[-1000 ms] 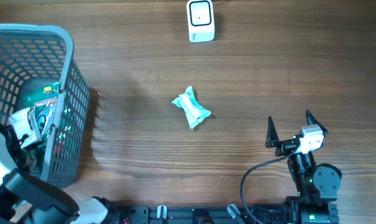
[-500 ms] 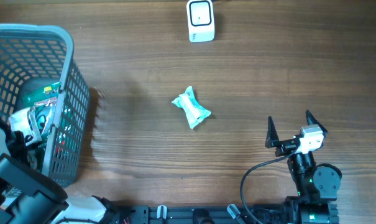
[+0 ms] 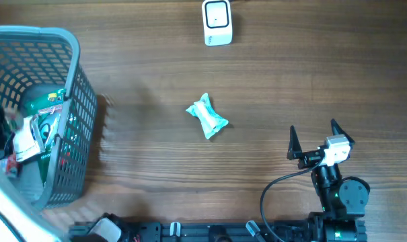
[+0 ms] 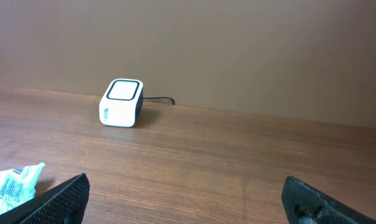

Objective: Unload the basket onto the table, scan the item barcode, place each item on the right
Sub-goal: 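Reach the left gripper into the basket and grasp the green-lidded jar, then set the green-lidded jar upright right of the teal packet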

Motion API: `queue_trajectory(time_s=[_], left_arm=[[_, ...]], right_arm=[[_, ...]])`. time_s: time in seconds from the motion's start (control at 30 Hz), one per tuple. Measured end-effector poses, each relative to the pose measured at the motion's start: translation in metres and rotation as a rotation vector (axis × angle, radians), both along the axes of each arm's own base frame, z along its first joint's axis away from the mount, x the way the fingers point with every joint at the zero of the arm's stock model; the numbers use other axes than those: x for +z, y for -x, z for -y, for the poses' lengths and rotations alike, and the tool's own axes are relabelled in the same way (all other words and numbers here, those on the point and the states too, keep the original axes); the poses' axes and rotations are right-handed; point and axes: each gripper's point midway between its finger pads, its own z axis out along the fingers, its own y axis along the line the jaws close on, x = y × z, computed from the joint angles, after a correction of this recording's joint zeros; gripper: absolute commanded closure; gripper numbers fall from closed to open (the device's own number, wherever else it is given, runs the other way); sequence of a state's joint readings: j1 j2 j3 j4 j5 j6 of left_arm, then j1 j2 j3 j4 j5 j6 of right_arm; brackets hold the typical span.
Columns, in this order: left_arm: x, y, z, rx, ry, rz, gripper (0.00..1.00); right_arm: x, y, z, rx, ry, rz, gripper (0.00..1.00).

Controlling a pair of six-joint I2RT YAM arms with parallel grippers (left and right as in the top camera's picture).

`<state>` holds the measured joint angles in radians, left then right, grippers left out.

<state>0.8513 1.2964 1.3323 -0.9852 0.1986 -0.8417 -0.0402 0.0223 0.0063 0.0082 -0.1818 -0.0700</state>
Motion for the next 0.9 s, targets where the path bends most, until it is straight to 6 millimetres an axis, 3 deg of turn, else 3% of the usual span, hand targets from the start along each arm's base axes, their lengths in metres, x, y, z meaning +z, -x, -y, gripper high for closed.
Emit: queue_trajectory(time_s=[0.13, 0.2, 0.3, 0.43, 0.57, 0.6, 0.63, 0.67, 0.73, 0.77, 0.8, 0.83, 0.87, 0.9], left_arm=[[0.084, -0.021, 0.05, -0.207, -0.06, 0.347, 0.38], [0.122, -0.016, 0.091, -0.332, -0.062, 0.495, 0.38], [0.146, -0.016, 0.149, -0.518, -0.04, 0.59, 0.38], [0.144, -0.029, 0.234, -0.815, 0.05, 0.586, 0.38], [0.117, -0.047, 0.306, -1.033, 0.073, 0.476, 0.38], [0.105, -0.056, 0.33, -1.099, 0.08, 0.436, 0.38], [0.063, -0.077, 0.384, -1.221, 0.093, 0.311, 0.38], [0.046, -0.083, 0.399, -1.25, 0.093, 0.265, 0.38], [0.034, -0.094, 0.418, -1.274, 0.057, 0.254, 0.38], [0.027, -0.11, 0.453, -1.326, 0.021, 0.282, 0.38], [0.006, -0.116, 0.488, -1.384, 0.015, 0.261, 0.38], [-0.034, -0.113, 0.514, -1.443, 0.014, 0.174, 0.37], [-0.075, -0.106, 0.53, -1.488, 0.004, 0.077, 0.37], [-0.104, -0.101, 0.536, -1.511, -0.008, 0.008, 0.38]], right_arm=[[0.0, 0.0, 0.0, 0.0, 0.0, 0.0, 0.0], [0.0, 0.0, 0.0, 0.0, 0.0, 0.0, 0.0], [0.0, 0.0, 0.0, 0.0, 0.0, 0.0, 0.0], [0.0, 0.0, 0.0, 0.0, 0.0, 0.0, 0.0], [0.0, 0.0, 0.0, 0.0, 0.0, 0.0, 0.0], [0.0, 0.0, 0.0, 0.0, 0.0, 0.0, 0.0], [0.0, 0.0, 0.0, 0.0, 0.0, 0.0, 0.0], [0.0, 0.0, 0.0, 0.0, 0.0, 0.0, 0.0], [0.0, 0.0, 0.0, 0.0, 0.0, 0.0, 0.0], [0.0, 0.0, 0.0, 0.0, 0.0, 0.0, 0.0], [0.0, 0.0, 0.0, 0.0, 0.0, 0.0, 0.0], [0.0, 0.0, 0.0, 0.0, 0.0, 0.0, 0.0], [0.0, 0.0, 0.0, 0.0, 0.0, 0.0, 0.0], [0.0, 0.0, 0.0, 0.0, 0.0, 0.0, 0.0]])
